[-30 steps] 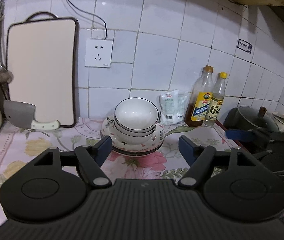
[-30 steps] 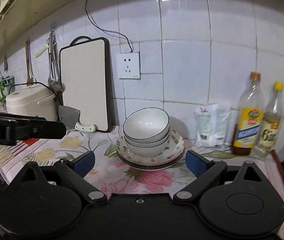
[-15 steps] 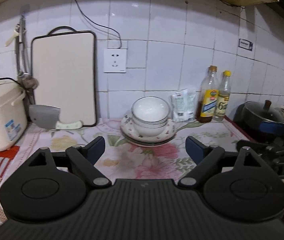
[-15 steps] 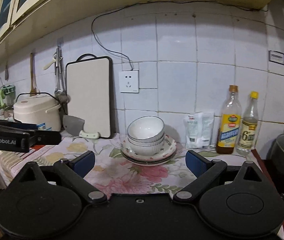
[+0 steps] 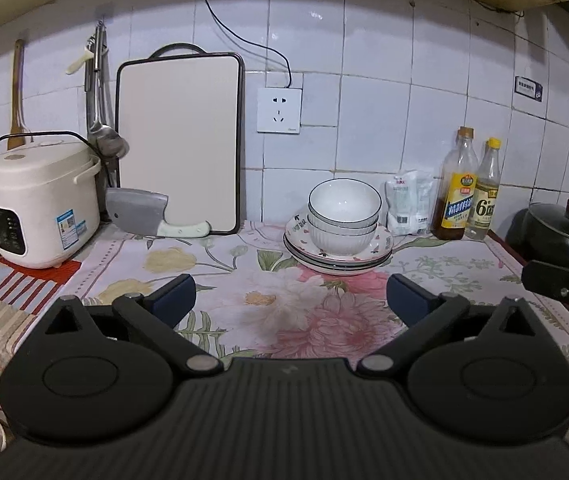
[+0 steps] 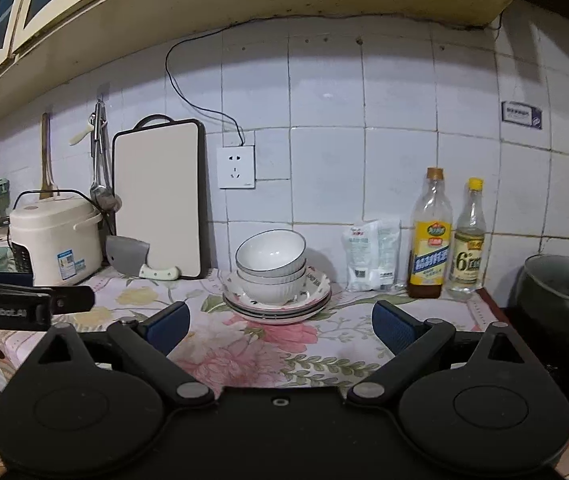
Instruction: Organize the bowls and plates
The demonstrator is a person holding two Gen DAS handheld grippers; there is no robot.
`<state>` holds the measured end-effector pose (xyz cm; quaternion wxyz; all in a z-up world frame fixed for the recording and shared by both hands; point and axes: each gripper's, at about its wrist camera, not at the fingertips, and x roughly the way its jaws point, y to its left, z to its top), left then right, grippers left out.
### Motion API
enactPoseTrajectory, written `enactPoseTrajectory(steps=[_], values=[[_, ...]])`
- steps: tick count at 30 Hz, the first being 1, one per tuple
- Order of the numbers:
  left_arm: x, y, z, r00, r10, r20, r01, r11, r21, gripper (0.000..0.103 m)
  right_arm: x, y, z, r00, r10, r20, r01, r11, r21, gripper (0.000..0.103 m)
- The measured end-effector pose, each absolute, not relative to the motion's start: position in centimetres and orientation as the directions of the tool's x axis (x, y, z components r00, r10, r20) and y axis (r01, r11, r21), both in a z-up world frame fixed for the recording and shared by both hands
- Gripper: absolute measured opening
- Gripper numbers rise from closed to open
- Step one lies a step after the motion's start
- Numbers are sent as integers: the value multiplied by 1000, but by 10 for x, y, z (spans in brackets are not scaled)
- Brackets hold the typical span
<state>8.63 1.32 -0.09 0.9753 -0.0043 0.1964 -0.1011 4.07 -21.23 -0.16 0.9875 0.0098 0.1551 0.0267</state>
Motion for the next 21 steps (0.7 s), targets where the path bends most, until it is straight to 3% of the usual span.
enactPoseTrajectory(steps=[7,21], values=[[80,9,-8,913,-80,-401,97,995,22,103,35,-209,-7,935,21,-353,-12,1000,26,103],[64,7,-22,926,-86,-368,108,993,38,103,12,-209,-15,940,-107,-325,115,993,7,103]])
